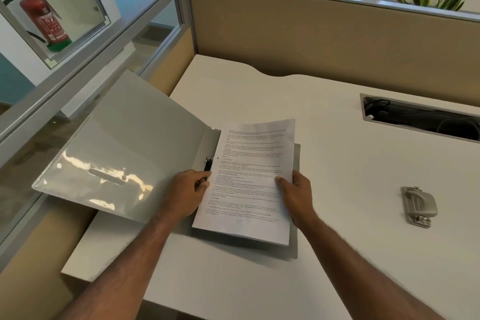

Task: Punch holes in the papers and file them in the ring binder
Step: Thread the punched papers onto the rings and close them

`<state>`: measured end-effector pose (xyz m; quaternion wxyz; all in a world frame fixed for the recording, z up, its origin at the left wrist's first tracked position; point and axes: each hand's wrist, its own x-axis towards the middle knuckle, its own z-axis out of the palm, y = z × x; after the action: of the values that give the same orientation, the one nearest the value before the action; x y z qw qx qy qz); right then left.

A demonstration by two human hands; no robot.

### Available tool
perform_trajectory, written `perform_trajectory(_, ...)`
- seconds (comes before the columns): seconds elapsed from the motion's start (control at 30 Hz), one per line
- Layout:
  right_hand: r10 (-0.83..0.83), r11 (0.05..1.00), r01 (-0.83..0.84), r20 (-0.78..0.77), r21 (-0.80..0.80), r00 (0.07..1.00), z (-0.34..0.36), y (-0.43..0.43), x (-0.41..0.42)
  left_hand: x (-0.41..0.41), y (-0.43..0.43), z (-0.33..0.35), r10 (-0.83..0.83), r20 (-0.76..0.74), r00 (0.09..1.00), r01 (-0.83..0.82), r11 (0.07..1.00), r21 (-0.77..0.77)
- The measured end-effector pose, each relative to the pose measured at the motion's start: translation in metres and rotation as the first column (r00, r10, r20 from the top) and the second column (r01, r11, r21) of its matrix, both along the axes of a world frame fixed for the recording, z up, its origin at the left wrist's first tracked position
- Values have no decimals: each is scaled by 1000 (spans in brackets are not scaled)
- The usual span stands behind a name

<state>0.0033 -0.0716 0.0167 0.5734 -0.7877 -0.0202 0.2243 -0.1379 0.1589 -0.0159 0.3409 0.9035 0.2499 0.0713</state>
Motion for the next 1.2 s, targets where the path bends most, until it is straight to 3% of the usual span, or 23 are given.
perform_trajectory(0.33, 27, 999, -25, 58, -42, 998, 9, 8, 2, 5, 0, 2, 6, -16, 1000, -6, 1000, 2)
perform_trajectory(0.6, 41, 998, -37, 73, -59, 997, 14, 10, 1, 31, 0, 9, -70, -185, 980, 105, 976, 190)
perform_trajectory(0.73, 40, 999, -37, 81, -37, 996, 20, 9, 1, 38, 2, 12, -32, -148, 988, 58, 982, 178)
perform_trajectory(1.0, 67, 993, -55, 124, -101, 990, 32, 13, 4, 56, 3, 21, 70, -107, 992, -69, 998, 15)
perform_trajectory(1.2, 74, 987, -45, 186, -157, 980, 39, 20, 3, 69, 1, 28, 137, -177, 975, -127, 990, 69)
